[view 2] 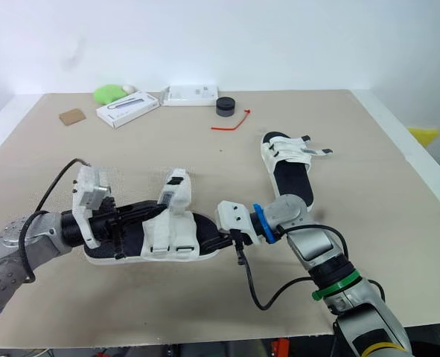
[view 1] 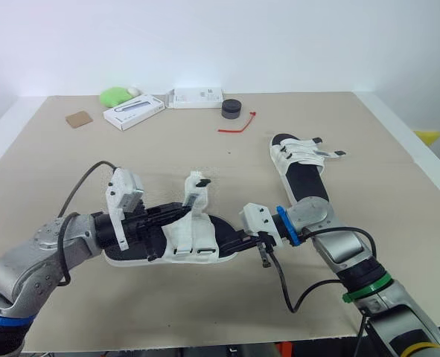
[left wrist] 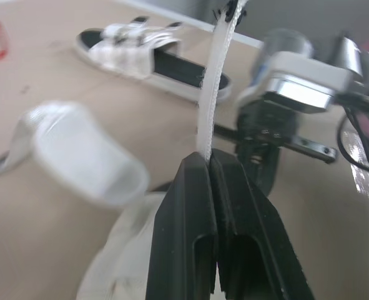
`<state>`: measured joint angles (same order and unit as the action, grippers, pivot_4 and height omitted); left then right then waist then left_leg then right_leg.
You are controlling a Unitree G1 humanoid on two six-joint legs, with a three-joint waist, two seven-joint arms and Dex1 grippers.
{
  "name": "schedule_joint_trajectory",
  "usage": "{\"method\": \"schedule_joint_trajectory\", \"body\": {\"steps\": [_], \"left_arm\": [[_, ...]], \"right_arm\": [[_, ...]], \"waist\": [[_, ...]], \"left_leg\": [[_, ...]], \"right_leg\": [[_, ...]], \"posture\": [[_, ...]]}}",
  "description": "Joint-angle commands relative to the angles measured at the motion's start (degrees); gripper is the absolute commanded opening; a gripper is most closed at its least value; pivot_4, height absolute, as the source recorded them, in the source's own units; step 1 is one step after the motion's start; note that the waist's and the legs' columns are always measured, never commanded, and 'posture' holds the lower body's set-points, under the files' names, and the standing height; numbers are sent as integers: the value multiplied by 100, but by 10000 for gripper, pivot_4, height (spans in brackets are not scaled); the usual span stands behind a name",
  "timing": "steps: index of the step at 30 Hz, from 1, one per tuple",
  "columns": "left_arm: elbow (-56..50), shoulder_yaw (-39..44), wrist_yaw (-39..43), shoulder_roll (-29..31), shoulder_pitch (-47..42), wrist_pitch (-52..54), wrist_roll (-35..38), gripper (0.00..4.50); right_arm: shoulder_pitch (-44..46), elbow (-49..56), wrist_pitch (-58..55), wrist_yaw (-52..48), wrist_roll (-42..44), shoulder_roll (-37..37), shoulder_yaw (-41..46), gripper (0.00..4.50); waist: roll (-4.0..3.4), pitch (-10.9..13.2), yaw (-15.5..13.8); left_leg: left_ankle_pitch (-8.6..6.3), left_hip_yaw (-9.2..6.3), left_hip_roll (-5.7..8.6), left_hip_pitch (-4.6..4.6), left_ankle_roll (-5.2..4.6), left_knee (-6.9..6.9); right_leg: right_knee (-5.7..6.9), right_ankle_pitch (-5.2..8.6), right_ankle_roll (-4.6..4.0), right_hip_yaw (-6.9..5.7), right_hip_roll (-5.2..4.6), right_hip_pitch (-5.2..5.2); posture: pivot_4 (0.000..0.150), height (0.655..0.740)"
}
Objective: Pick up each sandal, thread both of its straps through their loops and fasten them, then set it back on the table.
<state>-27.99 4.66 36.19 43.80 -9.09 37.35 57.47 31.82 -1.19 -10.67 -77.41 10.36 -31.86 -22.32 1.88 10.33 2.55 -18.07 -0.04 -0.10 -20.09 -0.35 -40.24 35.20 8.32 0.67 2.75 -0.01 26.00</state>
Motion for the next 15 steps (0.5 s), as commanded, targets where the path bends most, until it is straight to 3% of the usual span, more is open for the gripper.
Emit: {"method": "schedule_joint_trajectory", "body": {"steps": [1, 9, 15], "left_arm": [[77, 418, -335, -183, 23, 326, 577, 340], [315, 771, -1088, -716, 178, 894, 1381, 340], [615, 804, -1009, -819, 294, 916, 1185, 340]], "right_arm": [[55, 32, 41, -48, -30, 4, -18, 0], [65, 38, 24, -55, -18, 0, -3, 0], [82, 18, 22, -73, -20, -19, 6, 0]], "waist": [[0, 0, 0], [0, 0, -2], [0, 0, -2]], "left_leg": [[0, 0, 0, 0, 0, 0], [1, -5, 6, 1, 2, 0], [3, -5, 18, 2, 5, 0]], "right_leg": [[0, -1, 1, 0, 0, -1], [2, -3, 0, 0, -3, -1], [2, -4, 0, 0, -5, -1]], "posture": [[1500, 7400], [1500, 7400], [1500, 7400]]}}
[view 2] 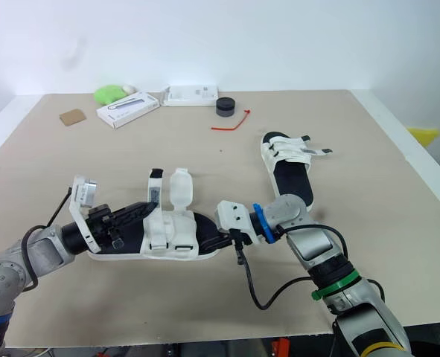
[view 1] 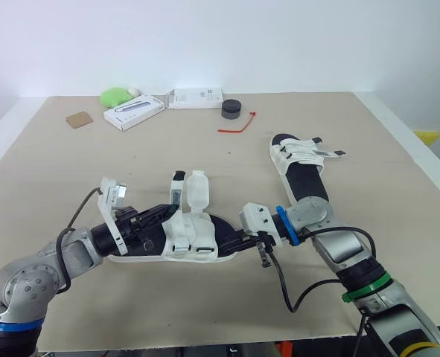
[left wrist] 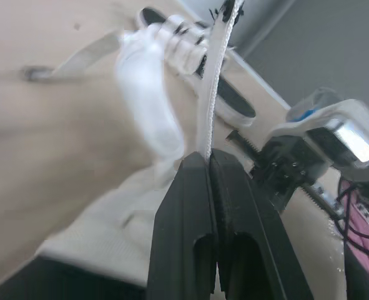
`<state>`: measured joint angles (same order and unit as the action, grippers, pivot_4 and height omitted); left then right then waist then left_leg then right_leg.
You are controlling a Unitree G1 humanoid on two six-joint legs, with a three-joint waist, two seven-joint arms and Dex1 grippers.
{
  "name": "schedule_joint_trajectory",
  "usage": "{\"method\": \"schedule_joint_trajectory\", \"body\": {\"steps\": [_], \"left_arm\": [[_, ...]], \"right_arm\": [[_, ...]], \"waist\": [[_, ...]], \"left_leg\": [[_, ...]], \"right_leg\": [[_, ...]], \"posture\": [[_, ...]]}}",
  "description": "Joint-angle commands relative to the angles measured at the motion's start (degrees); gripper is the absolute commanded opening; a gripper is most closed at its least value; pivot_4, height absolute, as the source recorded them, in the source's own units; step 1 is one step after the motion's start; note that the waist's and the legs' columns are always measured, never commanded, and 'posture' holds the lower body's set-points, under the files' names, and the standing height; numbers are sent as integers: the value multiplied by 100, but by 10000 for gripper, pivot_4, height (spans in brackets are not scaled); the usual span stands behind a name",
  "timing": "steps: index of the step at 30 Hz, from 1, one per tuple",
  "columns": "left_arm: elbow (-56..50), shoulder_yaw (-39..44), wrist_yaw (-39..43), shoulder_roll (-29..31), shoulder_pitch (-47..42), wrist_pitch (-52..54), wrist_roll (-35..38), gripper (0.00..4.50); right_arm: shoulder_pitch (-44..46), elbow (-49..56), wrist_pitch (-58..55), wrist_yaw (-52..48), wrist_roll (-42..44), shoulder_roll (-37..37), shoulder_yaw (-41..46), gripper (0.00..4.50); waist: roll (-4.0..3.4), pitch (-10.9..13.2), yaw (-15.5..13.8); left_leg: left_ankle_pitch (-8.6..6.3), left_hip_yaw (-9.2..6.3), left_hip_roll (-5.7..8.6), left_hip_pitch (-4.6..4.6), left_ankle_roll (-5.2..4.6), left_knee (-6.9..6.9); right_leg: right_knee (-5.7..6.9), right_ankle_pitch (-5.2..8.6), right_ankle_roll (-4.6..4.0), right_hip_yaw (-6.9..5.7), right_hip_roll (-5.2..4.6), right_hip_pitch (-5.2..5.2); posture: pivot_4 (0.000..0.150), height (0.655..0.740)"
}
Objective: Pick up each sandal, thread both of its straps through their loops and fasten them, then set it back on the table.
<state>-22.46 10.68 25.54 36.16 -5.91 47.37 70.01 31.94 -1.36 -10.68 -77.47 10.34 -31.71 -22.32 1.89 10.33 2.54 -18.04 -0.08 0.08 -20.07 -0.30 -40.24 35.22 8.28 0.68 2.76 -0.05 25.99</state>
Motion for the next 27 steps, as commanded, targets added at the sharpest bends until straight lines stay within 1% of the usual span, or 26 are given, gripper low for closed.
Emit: {"method": "schedule_joint_trajectory", "body": {"steps": [1, 13, 21, 27], "left_arm": [[181, 197, 88, -80, -65, -54, -52, 340], [480, 55, 635, -184, -427, 267, 9, 340], [843, -28, 758, -257, -507, 376, -312, 340], [1083, -88, 963, -210, -437, 388, -727, 340]], "right_arm": [[79, 37, 14, -69, -16, -29, 6, 0], [74, 67, -13, -67, -12, -54, 27, 0], [58, 92, -39, -27, -8, -52, 41, 0], [25, 139, -57, -17, 1, -65, 40, 0]], "waist": [[0, 0, -1], [0, 0, 0], [0, 0, 0], [1, 0, 0]], "left_leg": [[1, 0, 1, 0, 1, 0], [3, 2, 2, -2, 4, 0], [3, 1, 5, -2, 4, 0], [3, 1, 5, -1, 4, 0]], "right_leg": [[0, 0, 0, 0, 0, 0], [0, -2, 0, 1, -1, 0], [0, -2, 1, 1, -3, -1], [0, -2, 2, 1, -3, -1]], "posture": [[1500, 7400], [1500, 7400], [1500, 7400], [1500, 7400]]}}
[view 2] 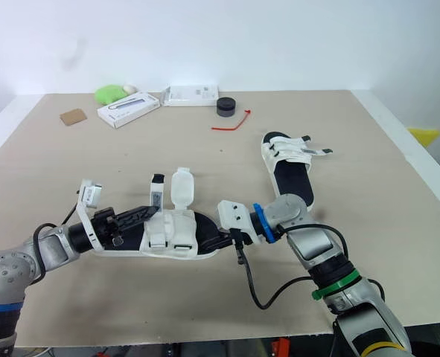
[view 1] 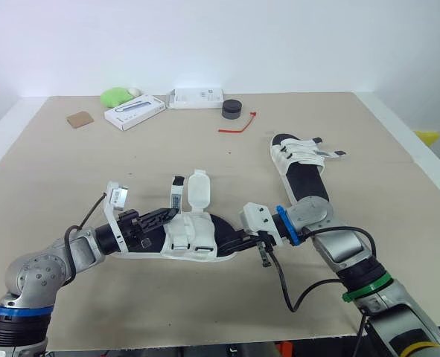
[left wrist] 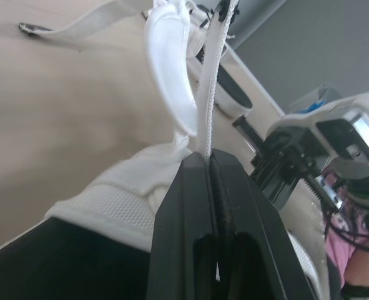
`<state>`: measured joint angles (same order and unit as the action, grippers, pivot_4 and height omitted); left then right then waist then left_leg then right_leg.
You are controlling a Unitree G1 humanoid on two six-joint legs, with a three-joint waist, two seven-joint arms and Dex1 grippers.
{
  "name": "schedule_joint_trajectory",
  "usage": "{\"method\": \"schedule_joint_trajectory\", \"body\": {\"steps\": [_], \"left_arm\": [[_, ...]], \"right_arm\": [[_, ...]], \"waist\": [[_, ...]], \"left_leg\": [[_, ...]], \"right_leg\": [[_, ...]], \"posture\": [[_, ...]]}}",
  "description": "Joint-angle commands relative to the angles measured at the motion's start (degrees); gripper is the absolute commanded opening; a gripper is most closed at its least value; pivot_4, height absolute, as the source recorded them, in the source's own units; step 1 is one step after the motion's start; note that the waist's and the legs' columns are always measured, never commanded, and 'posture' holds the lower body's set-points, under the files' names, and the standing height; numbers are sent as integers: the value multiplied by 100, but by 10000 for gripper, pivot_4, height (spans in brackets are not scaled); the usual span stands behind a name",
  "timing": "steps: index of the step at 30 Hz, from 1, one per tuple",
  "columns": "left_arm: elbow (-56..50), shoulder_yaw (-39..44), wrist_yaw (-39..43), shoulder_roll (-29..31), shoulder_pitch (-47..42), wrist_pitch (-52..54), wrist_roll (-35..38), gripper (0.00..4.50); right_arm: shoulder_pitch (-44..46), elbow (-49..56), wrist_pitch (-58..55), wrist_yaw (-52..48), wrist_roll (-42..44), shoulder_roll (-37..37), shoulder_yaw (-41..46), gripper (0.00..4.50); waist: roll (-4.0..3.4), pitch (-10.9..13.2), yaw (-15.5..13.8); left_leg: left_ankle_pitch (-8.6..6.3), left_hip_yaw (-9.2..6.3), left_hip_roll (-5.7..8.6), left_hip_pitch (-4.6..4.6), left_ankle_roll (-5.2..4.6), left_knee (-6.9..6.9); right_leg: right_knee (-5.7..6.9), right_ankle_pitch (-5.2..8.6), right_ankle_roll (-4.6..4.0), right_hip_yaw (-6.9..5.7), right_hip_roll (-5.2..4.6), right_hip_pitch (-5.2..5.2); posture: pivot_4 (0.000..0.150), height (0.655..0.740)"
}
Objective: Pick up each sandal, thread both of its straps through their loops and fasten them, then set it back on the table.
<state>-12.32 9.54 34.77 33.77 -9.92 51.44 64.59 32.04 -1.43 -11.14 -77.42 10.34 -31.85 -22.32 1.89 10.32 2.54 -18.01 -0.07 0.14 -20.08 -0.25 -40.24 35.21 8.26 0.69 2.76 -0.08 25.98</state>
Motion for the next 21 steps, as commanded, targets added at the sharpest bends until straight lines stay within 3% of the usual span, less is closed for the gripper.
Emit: {"method": "schedule_joint_trajectory", "body": {"steps": [1, 7, 10, 12, 17, 21], "left_arm": [[91, 32, 54, 21, -53, -17, -222, 340], [134, -1, 257, 83, -92, -37, -520, 340], [114, 76, 427, 98, -198, -101, -573, 7463], [84, 95, 542, 132, -232, -152, -649, 16305], [-42, 170, 1027, 481, -359, -525, -1049, 32723], [-79, 71, 1433, 818, -517, -901, -1485, 32723]], "right_arm": [[8, 159, -17, -21, 5, -54, 40, 0], [-21, 181, -15, -37, 10, -78, 35, 0], [-26, 182, -10, -38, 10, -82, 30, 0], [-27, 182, -4, -41, 10, -85, 29, 0], [-6, 131, 37, -42, -6, -71, 22, 0], [-14, 126, 64, -44, -16, -63, 7, 0]], "waist": [[0, 0, 0], [0, 0, 0], [0, 0, 0], [0, 0, 0], [1, 1, 2], [1, 1, 1]], "left_leg": [[0, 0, 0, 0, 0, 0], [0, -1, -1, 1, 0, 0], [0, -1, 0, 1, 0, 0], [0, -1, -1, 0, 0, 0], [0, -1, -1, -3, 0, 0], [0, 7, -1, -5, 0, 0]], "right_leg": [[0, 0, 0, 0, 0, 0], [0, 0, 0, 0, 0, 0], [0, 0, 0, 0, 0, 0], [0, 0, 0, -1, 0, 0], [-2, 1, 0, -1, 0, 2], [-3, 2, -1, -6, 2, 2]], "posture": [[1500, 7400], [1500, 7400], [1500, 7400], [1500, 7400], [1500, 7400], [1500, 7400]]}}
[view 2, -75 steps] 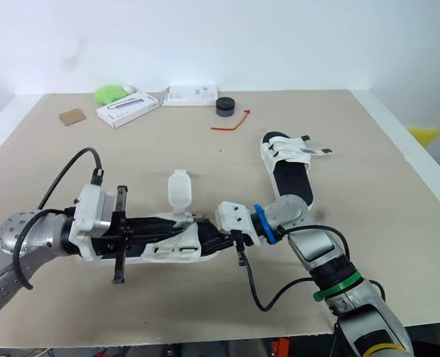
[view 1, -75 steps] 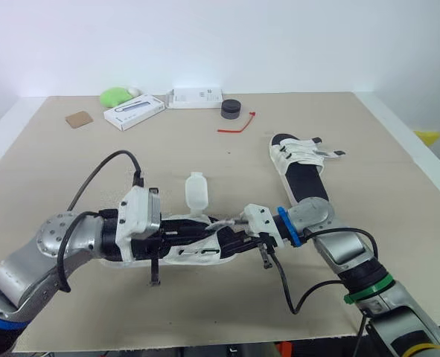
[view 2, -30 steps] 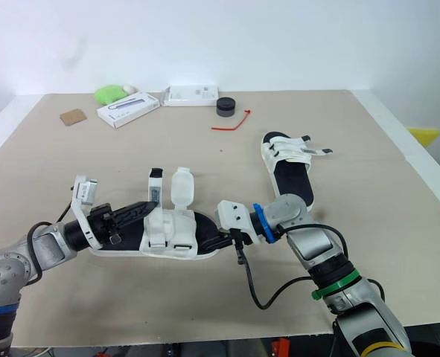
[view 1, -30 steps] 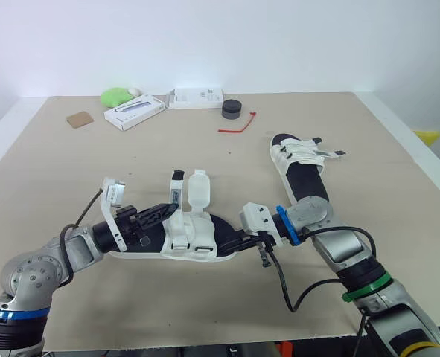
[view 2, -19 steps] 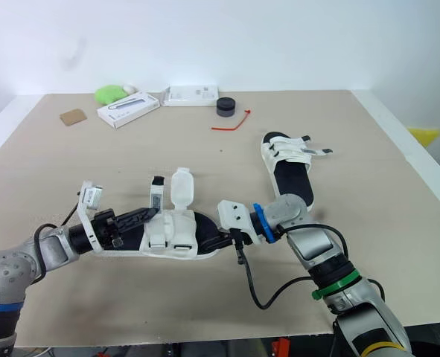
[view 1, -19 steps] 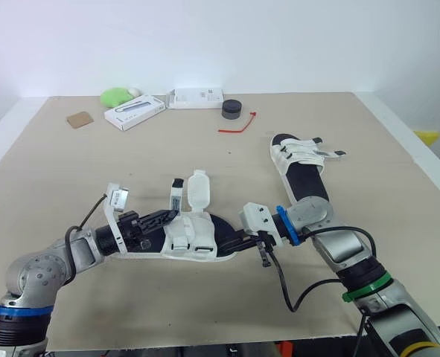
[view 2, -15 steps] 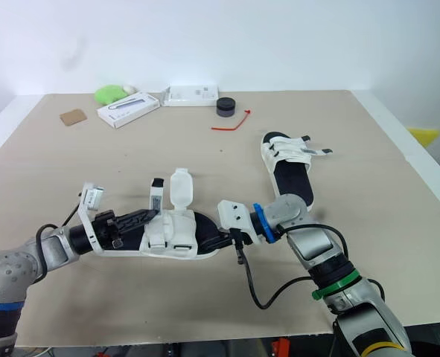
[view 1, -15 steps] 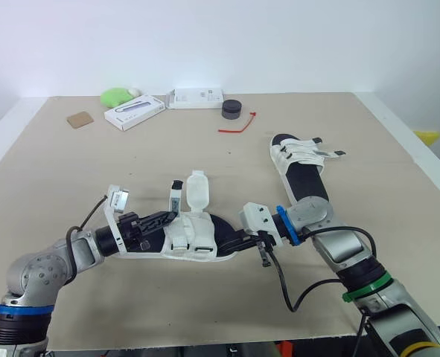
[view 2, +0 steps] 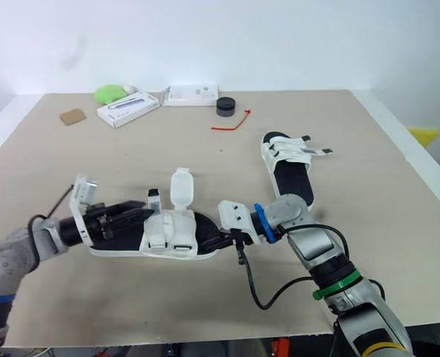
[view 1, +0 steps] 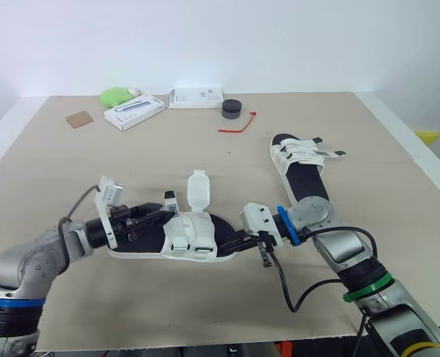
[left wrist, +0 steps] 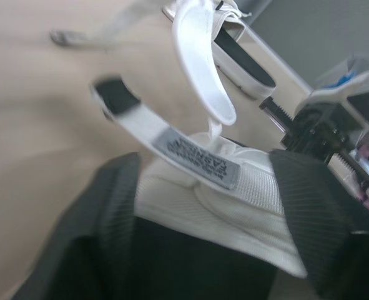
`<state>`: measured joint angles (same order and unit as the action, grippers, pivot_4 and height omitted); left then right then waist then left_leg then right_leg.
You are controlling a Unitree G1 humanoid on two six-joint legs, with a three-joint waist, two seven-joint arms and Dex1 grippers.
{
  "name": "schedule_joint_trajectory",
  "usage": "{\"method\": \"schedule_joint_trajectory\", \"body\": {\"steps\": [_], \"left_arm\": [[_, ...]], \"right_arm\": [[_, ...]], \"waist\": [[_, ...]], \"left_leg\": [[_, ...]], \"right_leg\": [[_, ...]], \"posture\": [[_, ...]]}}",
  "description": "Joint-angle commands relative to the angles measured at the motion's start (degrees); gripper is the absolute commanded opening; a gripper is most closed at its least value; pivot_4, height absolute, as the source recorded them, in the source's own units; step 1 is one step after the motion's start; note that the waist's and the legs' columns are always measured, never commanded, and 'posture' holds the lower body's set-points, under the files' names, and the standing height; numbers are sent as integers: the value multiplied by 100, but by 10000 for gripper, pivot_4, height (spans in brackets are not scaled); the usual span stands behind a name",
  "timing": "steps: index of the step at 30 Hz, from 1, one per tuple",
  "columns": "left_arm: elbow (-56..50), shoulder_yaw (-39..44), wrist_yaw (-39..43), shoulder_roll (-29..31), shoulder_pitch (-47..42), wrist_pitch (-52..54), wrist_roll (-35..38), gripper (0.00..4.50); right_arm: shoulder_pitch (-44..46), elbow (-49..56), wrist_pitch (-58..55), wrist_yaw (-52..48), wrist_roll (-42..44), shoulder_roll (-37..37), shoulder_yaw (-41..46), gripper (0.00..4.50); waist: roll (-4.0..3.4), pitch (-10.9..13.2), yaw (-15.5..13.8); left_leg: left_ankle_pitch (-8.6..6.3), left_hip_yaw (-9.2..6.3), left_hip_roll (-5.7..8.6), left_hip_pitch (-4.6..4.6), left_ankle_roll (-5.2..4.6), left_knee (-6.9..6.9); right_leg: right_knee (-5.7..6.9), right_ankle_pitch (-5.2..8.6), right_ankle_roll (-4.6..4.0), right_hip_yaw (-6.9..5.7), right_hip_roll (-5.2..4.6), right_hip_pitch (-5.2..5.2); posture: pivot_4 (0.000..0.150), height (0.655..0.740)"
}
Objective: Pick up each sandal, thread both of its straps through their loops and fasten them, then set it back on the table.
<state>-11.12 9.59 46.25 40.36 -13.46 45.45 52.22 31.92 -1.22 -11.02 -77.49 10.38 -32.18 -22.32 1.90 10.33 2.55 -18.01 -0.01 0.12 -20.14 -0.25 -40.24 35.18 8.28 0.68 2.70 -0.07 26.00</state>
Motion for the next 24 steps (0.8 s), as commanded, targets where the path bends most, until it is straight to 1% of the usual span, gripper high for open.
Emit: {"method": "schedule_joint_trajectory", "body": {"steps": [1, 2, 4, 7, 10, 13, 14, 15, 16, 17, 20, 24], "left_arm": [[-145, 57, 336, 203, -250, -395, -344, 32723], [-101, 55, 382, 222, -317, -473, -418, 32723], [-84, -67, 554, 297, -414, -850, -803, 32723], [-208, -385, 765, 214, -522, -1389, -1317, 32723], [-206, -784, 938, 52, -535, -1757, -1716, 24904], [176, -958, 866, -219, -654, -2020, -2014, 9432], [338, -925, 771, -357, -735, -1955, -1983, 7452], [442, -894, 715, -447, -788, -1902, -1952, 3255], [565, -864, 692, -522, -837, -1734, -1869, 1516], [693, -870, 696, -563, -851, -1622, -1847, 471], [884, -979, 888, -555, -794, -1497, -1930, 471], [1070, -1066, 950, -572, -807, -1357, -2049, 471]], "right_arm": [[4, 103, 52, -35, -21, -24, 4, 0], [9, 101, 52, -33, -21, -19, 4, 0], [19, 91, 55, -30, -20, -11, 6, 0], [8, 97, 60, -18, -22, -10, 9, 0], [-7, 106, 54, 5, -21, -8, 14, 0], [-28, 122, 37, 37, -19, -1, 17, 0], [-35, 127, 32, 48, -20, 1, 20, 0], [-38, 131, 28, 55, -21, 3, 21, 0], [-39, 132, 25, 65, -23, 4, 26, 0], [-46, 140, 17, 76, -23, 4, 29, 0], [-66, 162, 8, 92, -23, 4, 29, 0], [-54, 148, -3, 107, -20, 11, 32, 0]], "waist": [[0, 0, -1], [0, 0, -1], [0, 0, 1], [0, 0, -3], [0, 0, -2], [1, 0, 0], [0, 0, -5], [2, 0, -5], [5, -1, -5], [4, -2, -6], [5, -2, 12], [6, -3, 5]], "left_leg": [[0, 1, 0, 0, 0, 0], [0, 1, 0, 0, 0, 0], [0, 1, 0, -1, 0, 0], [0, 2, 0, -1, 0, 0], [0, 3, 1, -2, 0, 0], [0, 4, 1, -2, 0, 0], [0, 5, 1, -2, 0, 0], [0, 4, 1, -1, -1, 0], [0, 3, 0, -2, -1, 0], [0, 2, -1, -3, -1, 0], [0, 2, -2, -1, -1, 0], [-1, -3, -2, -3, -3, 0]], "right_leg": [[0, 0, 0, 0, -1, 0], [0, 0, 0, 0, -1, 0], [-1, 0, 1, 1, -1, 0], [-1, 0, 0, 1, -1, 1], [-2, 0, 1, 1, -5, 0], [-2, -1, 3, 4, -5, 1], [-2, -1, 3, 3, -4, 1], [1, -1, 2, -1, -3, 0], [0, -1, 2, -3, -2, 0], [0, -2, 2, -3, -1, -1], [1, -2, 2, 1, 0, 0], [1, -1, 2, 2, -2, 3]], "posture": [[1500, 7400], [1500, 7400], [1500, 7400], [1500, 7400], [1500, 7400], [1500, 7400], [1500, 7400], [1500, 7400], [1500, 7400], [1500, 7400], [1500, 7400], [1500, 7400]]}}
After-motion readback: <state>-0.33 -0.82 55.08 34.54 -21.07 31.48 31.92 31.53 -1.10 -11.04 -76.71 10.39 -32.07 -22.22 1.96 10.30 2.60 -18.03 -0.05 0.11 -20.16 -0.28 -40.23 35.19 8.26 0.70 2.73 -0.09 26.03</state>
